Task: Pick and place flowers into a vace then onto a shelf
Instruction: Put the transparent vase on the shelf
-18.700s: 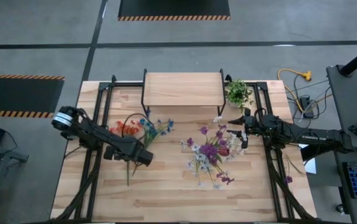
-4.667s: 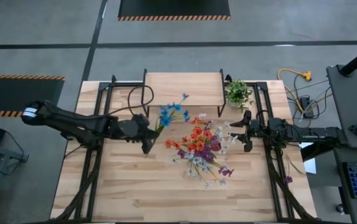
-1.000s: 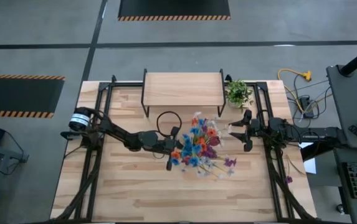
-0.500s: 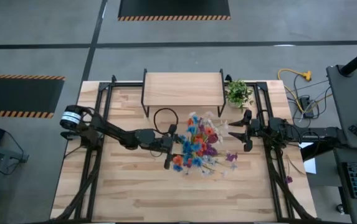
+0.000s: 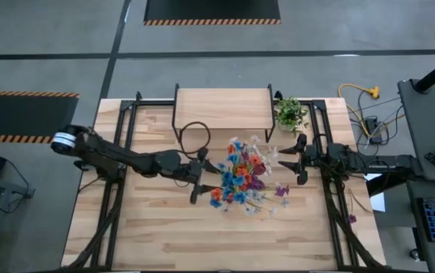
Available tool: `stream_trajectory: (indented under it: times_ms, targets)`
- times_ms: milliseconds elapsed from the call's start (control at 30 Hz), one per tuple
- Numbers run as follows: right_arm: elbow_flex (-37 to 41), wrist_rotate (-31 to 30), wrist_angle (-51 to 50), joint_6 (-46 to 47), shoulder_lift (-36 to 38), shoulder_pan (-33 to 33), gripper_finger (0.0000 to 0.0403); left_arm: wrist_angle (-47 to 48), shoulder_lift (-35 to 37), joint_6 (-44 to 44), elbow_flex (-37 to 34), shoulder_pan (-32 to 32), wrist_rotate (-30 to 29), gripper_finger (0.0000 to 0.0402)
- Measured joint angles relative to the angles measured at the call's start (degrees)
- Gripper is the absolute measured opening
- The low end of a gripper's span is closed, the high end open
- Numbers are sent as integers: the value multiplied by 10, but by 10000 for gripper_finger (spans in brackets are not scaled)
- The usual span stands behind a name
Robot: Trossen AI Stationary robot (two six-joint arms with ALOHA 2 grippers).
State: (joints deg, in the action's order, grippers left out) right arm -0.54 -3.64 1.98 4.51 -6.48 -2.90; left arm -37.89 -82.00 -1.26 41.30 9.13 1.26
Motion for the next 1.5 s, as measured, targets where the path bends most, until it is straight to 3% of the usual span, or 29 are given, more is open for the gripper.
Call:
stream_trajectory:
  times_ms: [300, 467, 633, 767, 1000, 1333, 1500]
  targets:
    - [0, 0, 0, 0, 0, 0, 194, 175, 150, -1, -5, 0, 2, 226]
    - [0, 0, 0, 0, 0, 0, 194, 218, 231, 1, -24, 1, -16, 226]
    - [0, 0, 0, 0, 0, 0, 194, 225, 320, 1, -104, 0, -97, 226]
    - [0, 0, 0, 0, 0, 0, 194, 194, 398, -5, -177, 0, -109, 221]
    - [0, 0, 1, 0, 0, 0, 194, 195, 534, -18, -277, 0, -138, 157]
    - [0, 0, 2, -1, 0, 0, 194, 210, 583, -12, -351, 0, -151, 12]
    - [0, 2, 4, 12, 0, 0, 194, 228, 626, -10, -363, 0, -148, 5]
